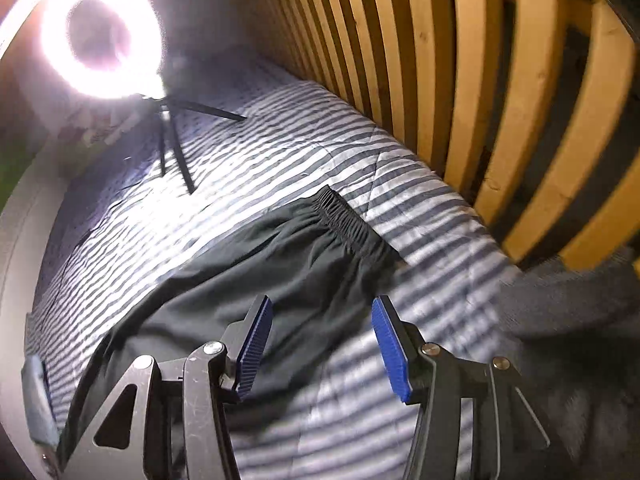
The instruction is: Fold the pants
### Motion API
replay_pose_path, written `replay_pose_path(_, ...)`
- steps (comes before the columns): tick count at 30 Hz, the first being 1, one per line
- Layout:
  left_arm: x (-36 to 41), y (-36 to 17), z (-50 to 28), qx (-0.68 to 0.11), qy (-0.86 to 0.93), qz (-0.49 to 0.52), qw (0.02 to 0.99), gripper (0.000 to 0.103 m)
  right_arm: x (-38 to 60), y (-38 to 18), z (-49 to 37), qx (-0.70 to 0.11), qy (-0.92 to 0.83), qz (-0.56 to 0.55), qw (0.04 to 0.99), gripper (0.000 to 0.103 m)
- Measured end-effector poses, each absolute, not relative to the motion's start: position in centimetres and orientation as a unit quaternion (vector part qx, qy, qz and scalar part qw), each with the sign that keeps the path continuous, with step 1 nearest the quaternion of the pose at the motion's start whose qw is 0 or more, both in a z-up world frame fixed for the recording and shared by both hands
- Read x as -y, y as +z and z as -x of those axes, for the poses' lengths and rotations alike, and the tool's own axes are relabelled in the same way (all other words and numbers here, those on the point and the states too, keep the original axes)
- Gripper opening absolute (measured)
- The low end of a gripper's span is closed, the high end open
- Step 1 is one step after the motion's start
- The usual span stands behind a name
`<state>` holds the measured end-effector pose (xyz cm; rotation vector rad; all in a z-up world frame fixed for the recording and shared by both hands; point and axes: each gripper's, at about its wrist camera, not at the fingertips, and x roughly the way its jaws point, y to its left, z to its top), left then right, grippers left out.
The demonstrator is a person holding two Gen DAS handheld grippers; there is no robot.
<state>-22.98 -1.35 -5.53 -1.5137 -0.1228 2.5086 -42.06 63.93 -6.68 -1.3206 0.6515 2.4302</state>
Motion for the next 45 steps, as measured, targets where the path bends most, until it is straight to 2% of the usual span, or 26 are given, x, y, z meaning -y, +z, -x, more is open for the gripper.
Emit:
replay_pose_path(5, -12.9, -7.6, 30.0, -0.027, 0.822, 0.518, 0.233, 0.049, -65.8, -9.2, 44.4, -0.234, 0.832, 0.478, 0.155, 0.048)
replay_pose_path(10, -23.0, -10.7, 34.0, -0.068, 0.795, 0.527, 0.293, 0.05, -68.4, -9.9, 45.2, -0.237, 0.829, 0.478, 0.167, 0.048)
replay_pose_path(16, -27.1, -14.8, 38.0, -0.052, 0.767, 0.557, 0.312, 0.05, -70.9, -10.8, 45.9, -0.28, 0.823, 0.475, 0.135, 0.05)
replay_pose_path(22, -28.1, -17.0, 39.1, -0.041, 0.753, 0.574, 0.319, 0.048, -69.2, -11.6, 47.8, -0.204, 0.83, 0.502, 0.133, 0.05)
replay_pose_path(23, -28.4, -17.4, 39.1, -0.046, 0.752, 0.575, 0.318, 0.044, -68.9, -11.8, 48.0, -0.194, 0.831, 0.505, 0.131, 0.05)
replay_pose_path(24, -28.7, -17.6, 39.1, -0.053, 0.753, 0.574, 0.317, 0.037, -68.4, -11.8, 48.3, -0.175, 0.834, 0.506, 0.133, 0.044)
replay_pose_path(25, -29.1, -17.7, 38.9, -0.067, 0.755, 0.571, 0.314, 0.021, -68.1, -11.7, 48.4, -0.159, 0.837, 0.506, 0.135, 0.025)
replay_pose_path(26, -29.3, -17.8, 38.7, -0.086, 0.761, 0.564, 0.309, 0.008, -67.6, -11.7, 48.6, -0.136, 0.838, 0.509, 0.14, 0.015)
replay_pose_path(27, -29.4, -17.8, 38.6, -0.098, 0.764, 0.56, 0.306, 0.005, -67.2, -11.6, 48.7, -0.114, 0.84, 0.511, 0.144, 0.004)
replay_pose_path(29, -29.4, -17.4, 38.4, -0.109, 0.769, 0.552, 0.303, 0.002, -66.9, -10.7, 48.8, -0.091, 0.847, 0.5, 0.154, 0.003)
replay_pose_path(32, -29.3, -16.7, 37.6, -0.117, 0.772, 0.539, 0.316, 0.002, -67.4, -8.5, 48.6, -0.07, 0.865, 0.463, 0.182, 0.003)
replay_pose_path(34, -29.8, -16.7, 36.7, -0.136, 0.759, 0.54, 0.338, 0.005, -68.6, -6.9, 48.0, -0.089, 0.877, 0.426, 0.205, 0.0)
replay_pose_path(36, -30.1, -17.2, 36.2, -0.161, 0.742, 0.553, 0.343, 0.025, -69.8, -6.8, 47.9, -0.097, 0.873, 0.423, 0.221, 0.0)
replay_pose_path(37, -30.1, -17.1, 36.1, -0.156, 0.74, 0.554, 0.348, 0.043, -70.0, -7.0, 47.9, -0.094, 0.872, 0.426, 0.224, 0.0)
replay_pose_path(39, -29.9, -16.3, 36.3, -0.13, 0.742, 0.55, 0.361, 0.046, -70.5, -7.1, 47.5, -0.09, 0.872, 0.424, 0.229, 0.0)
replay_pose_path(41, -29.6, -15.4, 37.2, -0.103, 0.752, 0.543, 0.36, 0.046, -71.1, -7.5, 47.2, -0.129, 0.87, 0.431, 0.201, 0.001)
replay_pose_path(42, -29.7, -15.2, 37.7, -0.097, 0.756, 0.54, 0.356, 0.046, -71.5, -8.1, 47.3, -0.157, 0.862, 0.449, 0.174, 0.008)
replay_pose_path(43, -29.8, -15.1, 38.2, -0.092, 0.758, 0.54, 0.353, 0.046, -71.5, -8.6, 47.6, -0.166, 0.855, 0.462, 0.165, 0.029)
replay_pose_path(44, -29.9, -15.1, 38.8, -0.085, 0.76, 0.542, 0.349, 0.045, -71.5, -9.2, 47.8, -0.169, 0.847, 0.477, 0.163, 0.041)
replay_pose_path(45, -30.2, -15.3, 39.3, -0.079, 0.759, 0.545, 0.347, 0.045, -71.3, -9.5, 48.0, -0.163, 0.847, 0.478, 0.165, 0.049)
